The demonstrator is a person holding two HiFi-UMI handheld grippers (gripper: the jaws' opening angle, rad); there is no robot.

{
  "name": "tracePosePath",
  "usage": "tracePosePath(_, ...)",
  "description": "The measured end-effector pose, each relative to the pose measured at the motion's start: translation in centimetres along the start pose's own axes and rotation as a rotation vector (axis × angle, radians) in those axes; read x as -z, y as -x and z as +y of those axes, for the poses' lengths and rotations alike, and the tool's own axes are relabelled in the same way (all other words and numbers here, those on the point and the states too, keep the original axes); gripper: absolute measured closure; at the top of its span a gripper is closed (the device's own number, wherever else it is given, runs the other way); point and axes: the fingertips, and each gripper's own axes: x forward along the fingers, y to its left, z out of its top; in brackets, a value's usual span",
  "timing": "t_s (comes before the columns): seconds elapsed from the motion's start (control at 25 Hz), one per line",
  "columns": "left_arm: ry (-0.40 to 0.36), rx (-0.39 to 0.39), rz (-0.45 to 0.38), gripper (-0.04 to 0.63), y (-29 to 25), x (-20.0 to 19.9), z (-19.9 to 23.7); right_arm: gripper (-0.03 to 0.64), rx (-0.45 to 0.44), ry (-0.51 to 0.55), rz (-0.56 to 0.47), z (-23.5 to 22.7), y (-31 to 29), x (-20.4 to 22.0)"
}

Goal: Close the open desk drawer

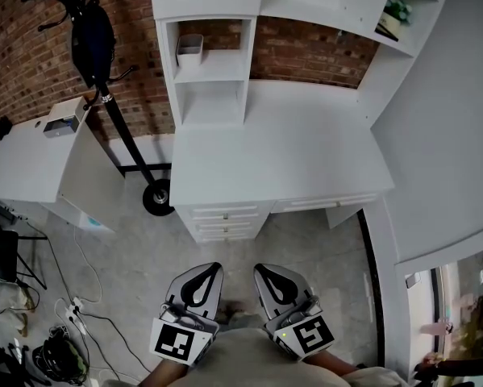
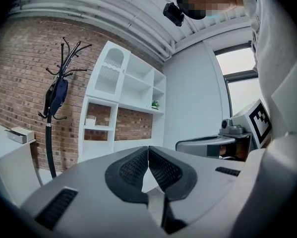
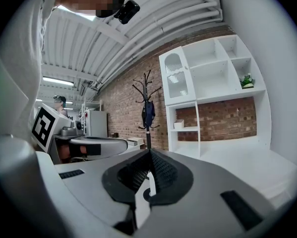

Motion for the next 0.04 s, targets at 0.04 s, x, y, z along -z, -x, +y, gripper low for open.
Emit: tracePosePath(0.04, 0.000, 0.001, 0.001, 0.577, -0.07, 0.07, 0.04, 0.589, -0.002, 0.002, 0.001, -0.03, -0.09, 0.08)
